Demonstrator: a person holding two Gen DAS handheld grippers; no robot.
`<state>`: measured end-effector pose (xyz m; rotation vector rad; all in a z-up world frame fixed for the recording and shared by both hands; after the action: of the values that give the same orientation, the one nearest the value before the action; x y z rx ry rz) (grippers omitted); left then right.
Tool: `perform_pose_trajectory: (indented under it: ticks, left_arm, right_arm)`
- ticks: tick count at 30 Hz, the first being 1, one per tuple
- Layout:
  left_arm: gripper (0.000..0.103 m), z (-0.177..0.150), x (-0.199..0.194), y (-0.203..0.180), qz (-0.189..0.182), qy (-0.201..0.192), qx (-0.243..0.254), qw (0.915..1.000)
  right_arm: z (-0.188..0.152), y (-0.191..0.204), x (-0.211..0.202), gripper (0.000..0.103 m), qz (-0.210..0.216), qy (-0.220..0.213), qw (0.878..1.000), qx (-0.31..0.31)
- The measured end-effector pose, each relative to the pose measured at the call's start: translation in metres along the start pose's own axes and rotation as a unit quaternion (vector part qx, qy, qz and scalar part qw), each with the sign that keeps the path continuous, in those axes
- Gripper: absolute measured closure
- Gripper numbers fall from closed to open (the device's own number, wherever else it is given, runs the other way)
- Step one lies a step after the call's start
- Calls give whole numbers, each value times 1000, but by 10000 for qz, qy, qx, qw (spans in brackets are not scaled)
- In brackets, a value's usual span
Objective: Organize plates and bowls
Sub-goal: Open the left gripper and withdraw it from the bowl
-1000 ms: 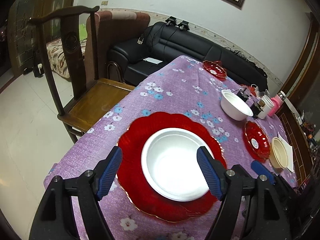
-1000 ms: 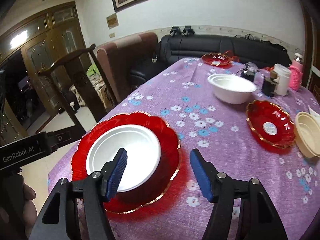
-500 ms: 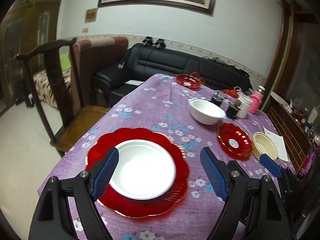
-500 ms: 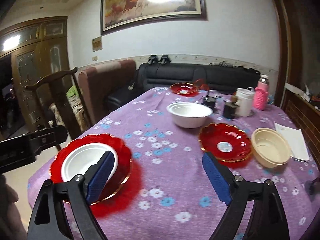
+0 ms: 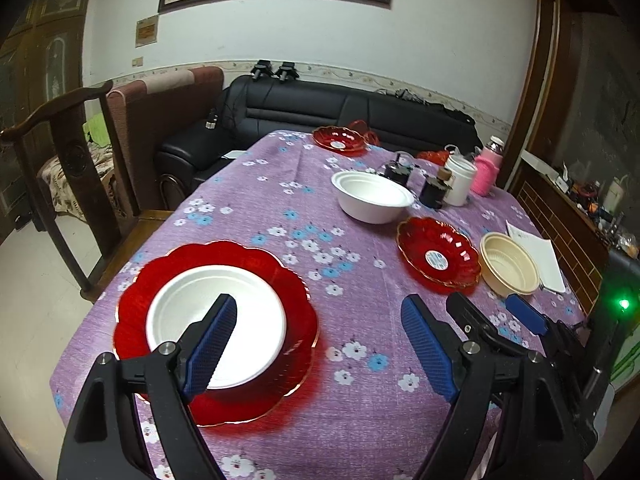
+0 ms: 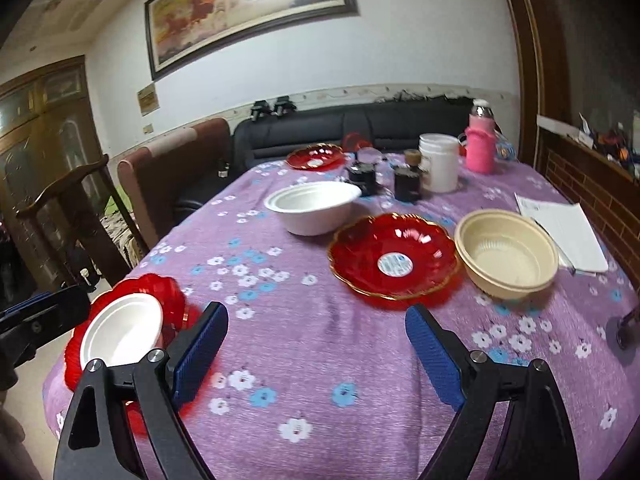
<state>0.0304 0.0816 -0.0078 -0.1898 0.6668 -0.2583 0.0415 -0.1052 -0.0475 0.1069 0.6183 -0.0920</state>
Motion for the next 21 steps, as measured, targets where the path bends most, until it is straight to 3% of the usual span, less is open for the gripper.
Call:
perform_pose_trajectory:
  ticks: [21]
  left_arm:
    - [19, -5, 51, -14, -211, 529, -69, 9984]
  right_arm:
    - [-8, -57, 61, 10, -283, 877, 9932, 712]
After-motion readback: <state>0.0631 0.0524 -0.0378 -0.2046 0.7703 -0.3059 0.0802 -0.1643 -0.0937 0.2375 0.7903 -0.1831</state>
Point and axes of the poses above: each gripper's, at about its wrist camera, not at the fingertips, and x roughly the way its jaws point, y to its left, z to its top, the point moved 1 cm from there along x, roughly the way its jaws point, and after that the axes turned 11 degrees about -z, right-handed, at the moved point
